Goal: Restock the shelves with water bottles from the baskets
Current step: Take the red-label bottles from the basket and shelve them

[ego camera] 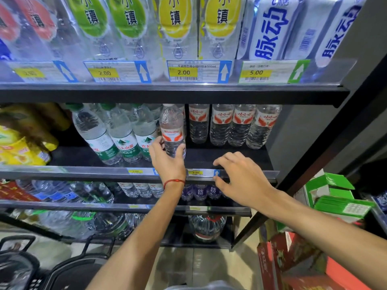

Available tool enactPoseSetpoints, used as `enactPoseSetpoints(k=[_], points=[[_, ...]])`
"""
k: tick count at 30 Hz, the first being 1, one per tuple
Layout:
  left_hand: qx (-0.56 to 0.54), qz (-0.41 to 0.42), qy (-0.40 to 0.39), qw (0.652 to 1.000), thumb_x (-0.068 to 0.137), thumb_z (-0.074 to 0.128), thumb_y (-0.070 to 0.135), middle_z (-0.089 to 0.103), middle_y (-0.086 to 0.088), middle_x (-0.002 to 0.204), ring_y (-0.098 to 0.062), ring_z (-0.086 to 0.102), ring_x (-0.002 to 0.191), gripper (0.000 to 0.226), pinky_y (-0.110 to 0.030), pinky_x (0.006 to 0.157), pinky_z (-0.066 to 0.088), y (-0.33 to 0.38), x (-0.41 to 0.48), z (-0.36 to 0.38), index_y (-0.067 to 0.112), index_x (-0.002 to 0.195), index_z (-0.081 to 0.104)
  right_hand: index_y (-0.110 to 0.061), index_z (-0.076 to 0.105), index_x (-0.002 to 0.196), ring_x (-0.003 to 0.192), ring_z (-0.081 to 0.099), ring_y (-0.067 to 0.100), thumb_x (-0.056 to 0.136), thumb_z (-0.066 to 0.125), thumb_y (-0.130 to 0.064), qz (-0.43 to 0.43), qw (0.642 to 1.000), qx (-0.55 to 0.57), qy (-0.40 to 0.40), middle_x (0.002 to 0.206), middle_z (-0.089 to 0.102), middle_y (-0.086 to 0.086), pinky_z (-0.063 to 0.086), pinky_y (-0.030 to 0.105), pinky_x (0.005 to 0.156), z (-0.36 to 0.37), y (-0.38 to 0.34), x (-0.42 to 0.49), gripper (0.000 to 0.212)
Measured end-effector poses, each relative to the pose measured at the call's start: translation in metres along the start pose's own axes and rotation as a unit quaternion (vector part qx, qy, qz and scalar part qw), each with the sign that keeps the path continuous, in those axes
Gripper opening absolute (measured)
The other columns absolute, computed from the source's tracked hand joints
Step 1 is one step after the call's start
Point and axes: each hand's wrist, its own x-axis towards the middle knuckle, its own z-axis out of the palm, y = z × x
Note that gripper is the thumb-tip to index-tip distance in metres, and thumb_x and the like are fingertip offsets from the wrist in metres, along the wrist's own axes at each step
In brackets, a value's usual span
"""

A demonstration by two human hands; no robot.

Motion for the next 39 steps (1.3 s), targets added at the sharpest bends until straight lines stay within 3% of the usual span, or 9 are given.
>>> enactPoseSetpoints(k=[4,10,15,17,23,27,31,35,39], points=[[0.015,-0.020,0.009,1.000,0.088,0.082,0.022,0.056,-0.019,0.133,-0.035,0.053,0.125,0.062,-0.049,0.109,0.042,-0.001,0.007,0.007,-0.004,0.137,0.053,-0.022,0.063,0.137,0.120,0.054,0.020,0.098,0.061,-0.043,0.003,1.000,-0.002,0.003,0.127,0.063,-0.006,0.046,0.038,0.097,-0.001,-0.002,0.001,0.044],[0.036,-0.015,0.031,0.999,0.087,0.082,0.023,0.064,-0.024,0.123,-0.042,0.058,0.118,0.054,-0.050,0.106,0.043,-0.005,0.012,0.015,-0.009,0.125,0.060,-0.022,0.064,0.137,0.123,0.054,0.020,0.098,0.062,-0.044,0.012,1.000,0.002,0.002,0.129,0.064,-0.007,0.045,0.037,0.100,0.001,-0.005,-0.002,0.045],[0.025,-0.011,0.018,0.999,0.087,0.081,0.028,0.070,-0.013,0.094,-0.031,0.061,0.084,0.035,-0.026,0.085,0.044,-0.007,0.014,0.012,0.002,0.104,0.063,-0.022,0.063,0.136,0.124,0.052,0.020,0.097,0.062,-0.044,0.013,1.000,0.004,-0.014,0.129,0.063,-0.006,0.043,0.037,0.102,0.002,-0.007,0.000,0.045],[0.009,-0.012,0.004,1.000,0.085,0.082,0.028,0.070,-0.006,0.088,-0.025,0.061,0.078,0.031,-0.030,0.081,0.049,-0.005,0.015,0.008,0.007,0.098,0.063,-0.021,0.064,0.135,0.123,0.053,0.021,0.097,0.062,-0.044,0.012,1.000,0.001,-0.019,0.128,0.063,-0.006,0.043,0.038,0.101,0.003,-0.008,0.001,0.044],[-0.079,-0.083,-0.030,0.993,0.085,0.082,0.015,0.068,-0.005,0.126,-0.014,0.068,0.113,0.055,-0.035,0.099,0.057,0.012,0.002,-0.025,0.014,0.136,0.062,-0.020,0.065,0.133,0.119,0.055,0.023,0.098,0.059,-0.044,0.018,0.999,-0.025,-0.018,0.125,0.064,-0.004,0.047,0.041,0.099,-0.001,-0.022,0.000,0.043],[0.064,0.066,-0.117,0.989,0.090,0.076,0.023,0.067,0.006,0.124,-0.012,0.065,0.109,0.042,-0.035,0.097,0.054,0.019,-0.017,-0.078,0.020,0.131,0.065,-0.022,0.065,0.132,0.116,0.056,0.023,0.098,0.058,-0.044,0.032,0.998,-0.047,-0.027,0.123,0.065,-0.004,0.047,0.041,0.095,-0.003,-0.037,-0.003,0.041],[0.272,0.138,-0.242,0.921,0.091,0.066,0.042,0.065,0.009,0.123,-0.014,0.060,0.113,0.045,-0.034,0.089,0.053,0.023,-0.013,-0.129,0.027,0.133,0.061,-0.020,0.068,0.128,0.109,0.060,0.024,0.095,0.061,-0.042,0.045,0.997,-0.052,-0.016,0.117,0.068,-0.002,0.051,0.042,0.089,0.001,-0.060,-0.008,0.040],[0.353,0.265,-0.220,0.870,0.086,0.066,0.038,0.069,0.000,0.105,-0.027,0.063,0.094,0.036,-0.039,0.074,0.055,0.003,-0.018,-0.169,0.017,0.115,0.071,-0.016,0.071,0.115,0.100,0.062,0.027,0.093,0.050,-0.042,0.025,0.995,-0.094,-0.014,0.104,0.069,0.002,0.051,0.043,0.081,0.013,-0.088,-0.021,0.040],[0.390,0.297,-0.212,0.846,0.083,0.064,0.039,0.068,-0.001,0.106,-0.029,0.061,0.095,0.038,-0.043,0.073,0.053,-0.012,-0.036,-0.207,0.015,0.111,0.071,-0.019,0.071,0.110,0.102,0.062,0.028,0.089,0.045,-0.044,-0.005,0.992,-0.118,-0.051,0.104,0.068,0.001,0.049,0.044,0.085,0.028,-0.121,-0.035,0.041]])
